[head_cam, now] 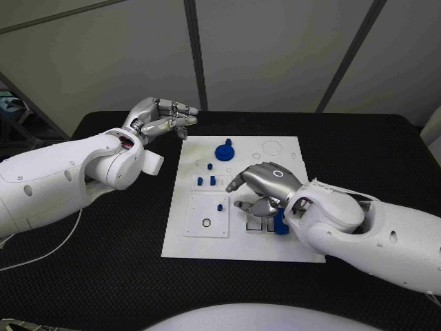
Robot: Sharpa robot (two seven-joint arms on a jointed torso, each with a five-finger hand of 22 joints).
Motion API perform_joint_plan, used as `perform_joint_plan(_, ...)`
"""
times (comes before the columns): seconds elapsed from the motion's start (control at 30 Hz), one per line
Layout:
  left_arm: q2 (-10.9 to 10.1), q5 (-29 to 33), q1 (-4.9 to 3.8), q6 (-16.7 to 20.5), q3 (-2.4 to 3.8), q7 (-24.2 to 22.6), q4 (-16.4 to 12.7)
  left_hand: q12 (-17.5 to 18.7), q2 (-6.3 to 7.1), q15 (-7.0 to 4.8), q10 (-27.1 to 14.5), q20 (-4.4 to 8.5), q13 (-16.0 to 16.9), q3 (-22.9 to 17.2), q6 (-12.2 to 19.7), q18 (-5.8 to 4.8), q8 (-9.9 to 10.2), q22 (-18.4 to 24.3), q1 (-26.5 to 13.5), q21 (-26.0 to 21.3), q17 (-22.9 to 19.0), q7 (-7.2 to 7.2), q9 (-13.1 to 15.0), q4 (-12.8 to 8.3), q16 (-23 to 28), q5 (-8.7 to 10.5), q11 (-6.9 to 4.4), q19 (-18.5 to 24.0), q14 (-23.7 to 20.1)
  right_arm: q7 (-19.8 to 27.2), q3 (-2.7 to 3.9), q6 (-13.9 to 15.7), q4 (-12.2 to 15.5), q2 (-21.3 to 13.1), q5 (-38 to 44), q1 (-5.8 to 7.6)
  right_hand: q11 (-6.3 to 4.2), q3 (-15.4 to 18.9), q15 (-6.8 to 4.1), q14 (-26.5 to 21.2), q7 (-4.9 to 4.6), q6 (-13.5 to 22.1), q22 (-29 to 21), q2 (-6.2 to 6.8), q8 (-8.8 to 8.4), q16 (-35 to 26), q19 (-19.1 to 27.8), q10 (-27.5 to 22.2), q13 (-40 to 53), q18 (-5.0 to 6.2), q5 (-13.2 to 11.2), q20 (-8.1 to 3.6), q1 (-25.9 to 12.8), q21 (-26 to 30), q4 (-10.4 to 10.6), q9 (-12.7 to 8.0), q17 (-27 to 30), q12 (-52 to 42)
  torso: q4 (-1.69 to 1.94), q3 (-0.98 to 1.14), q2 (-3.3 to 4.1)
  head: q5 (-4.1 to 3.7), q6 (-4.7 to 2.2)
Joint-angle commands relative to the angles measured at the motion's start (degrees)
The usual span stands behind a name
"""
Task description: Assemble the parts on the task board
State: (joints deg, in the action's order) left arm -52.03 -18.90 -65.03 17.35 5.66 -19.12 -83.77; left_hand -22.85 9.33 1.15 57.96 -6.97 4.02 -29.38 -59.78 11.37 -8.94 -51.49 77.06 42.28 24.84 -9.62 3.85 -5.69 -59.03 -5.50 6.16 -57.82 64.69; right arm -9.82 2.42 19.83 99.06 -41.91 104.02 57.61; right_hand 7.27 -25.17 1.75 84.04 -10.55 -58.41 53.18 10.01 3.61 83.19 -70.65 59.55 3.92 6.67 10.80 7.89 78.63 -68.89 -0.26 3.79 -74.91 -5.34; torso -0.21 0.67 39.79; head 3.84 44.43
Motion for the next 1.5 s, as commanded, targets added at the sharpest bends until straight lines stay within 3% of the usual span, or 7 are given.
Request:
perform_joint_plan(0.03, 0.06, 0.11, -0.07, -0.82, 0.04, 0.01, 0.01, -0.29, -0.66, 0.36, -0.46, -0.27, 0.0, 0.24, 0.26, -0.93, 0.36, 0.1, -0.05, -0.25, -0.05, -0.14, -0.08, 0.08, 0.23, 0.21, -0.04, 0.0, -0.16, -1.17, 1.92, 1.92, 0.9, -1.59, -2.02, 0.24, -0.24, 0.55, 0.25, 3.28, 0.12, 0.14, -0.08, -0.07, 0.21, -0.38, 0.31, -0.09, 0.02, 0.67, 0.24, -0.1, 0.18, 0.26, 0.06, 0.07, -2.95, -0.33, -0.01, -0.05, 0.04, -0.47, -0.4)
perform_joint_plan(0.17, 0.05, 0.11, -0.07, -0.96, 0.03, 0.08, 0.06, -0.3, -0.66, 0.37, -0.49, -0.27, 0.0, 0.24, 0.28, -0.92, 0.37, 0.1, -0.04, -0.26, -0.07, -0.14, -0.08, 0.07, 0.23, 0.21, -0.04, 0.0, -0.16, -2.14, 4.55, -0.25, 1.34, -4.17, -4.1, 0.62, -0.38, 0.84, 0.17, 3.28, 0.37, 0.11, -0.1, 0.08, 0.22, -0.39, 0.28, -0.07, 0.01, 0.67, 0.13, -0.13, 0.06, 0.3, 0.14, 0.08, -2.93, -0.67, -0.03, -0.04, 0.04, -0.76, -0.64)
perform_joint_plan(0.27, 0.1, 0.11, -0.07, -1.06, 0.02, 0.12, 0.11, -0.3, -0.66, 0.37, -0.49, -0.27, 0.0, 0.24, 0.28, -0.92, 0.37, 0.1, -0.04, -0.26, -0.07, -0.14, -0.08, 0.07, 0.23, 0.21, -0.04, 0.0, -0.16, -2.97, 5.54, -2.16, 1.39, -5.7, -4.29, 0.91, -0.47, 1.05, 0.11, 3.26, 0.53, 0.09, -0.08, 0.18, 0.23, -0.41, 0.25, -0.1, 0.0, 0.67, 0.01, -0.16, -0.01, 0.3, 0.2, 0.09, -2.89, -0.85, 0.0, -0.06, 0.04, -0.94, -0.76)
perform_joint_plan(0.4, 0.22, 0.11, -0.07, -1.2, 0.02, 0.17, 0.14, -0.3, -0.66, 0.37, -0.49, -0.27, 0.0, 0.24, 0.28, -0.92, 0.37, 0.1, -0.04, -0.26, -0.07, -0.14, -0.08, 0.07, 0.23, 0.21, -0.04, 0.0, -0.16, -4.29, 6.21, -4.94, 1.23, -7.35, -3.28, 1.14, -0.7, 1.52, -0.07, 3.25, 0.96, 0.07, -0.09, 0.4, 0.24, -0.46, 0.2, -0.29, -0.04, 0.67, -0.31, -0.29, -0.03, 0.35, 0.28, 0.1, -2.8, -1.19, -0.03, -0.06, 0.1, -1.1, -0.9)
perform_joint_plan(0.93, 0.44, 0.11, -0.07, -1.43, 0.0, 0.3, 0.21, -0.35, -0.67, 0.37, -0.54, -0.28, 0.0, 0.25, 0.3, -0.92, 0.36, 0.1, -0.01, -0.27, -0.09, -0.14, -0.07, 0.04, 0.24, 0.21, -0.03, 0.0, -0.16, -5.93, 6.53, -12.17, -0.78, -6.91, -1.12, 1.24, -1.15, 2.23, -0.44, 3.17, 1.67, -0.34, -0.35, 0.22, 0.36, -0.67, 0.19, -0.11, -0.01, 0.69, -0.75, -0.62, 0.08, 0.61, 0.7, 0.16, -2.45, -2.27, 0.19, -0.11, 0.05, -1.23, -0.52)
perform_joint_plan(1.5, 0.38, 0.11, -0.07, -1.39, -0.01, 0.3, 0.13, -0.35, -0.67, 0.37, -0.54, -0.28, 0.0, 0.25, 0.3, -0.92, 0.36, 0.1, -0.01, -0.27, -0.09, -0.14, -0.07, 0.04, 0.24, 0.21, -0.03, 0.0, -0.16, -5.75, 6.48, -13.8, -4.48, -3.95, -1.07, 1.22, -2.09, 1.06, -1.22, 3.41, 1.99, -1.81, 0.61, -1.32, 0.7, -0.27, -0.73, 4.02, 0.14, 0.46, -0.73, -1.31, 0.83, 0.06, 1.37, 0.3, -3.04, -4.91, 0.15, -0.07, 0.07, -1.21, -0.44)
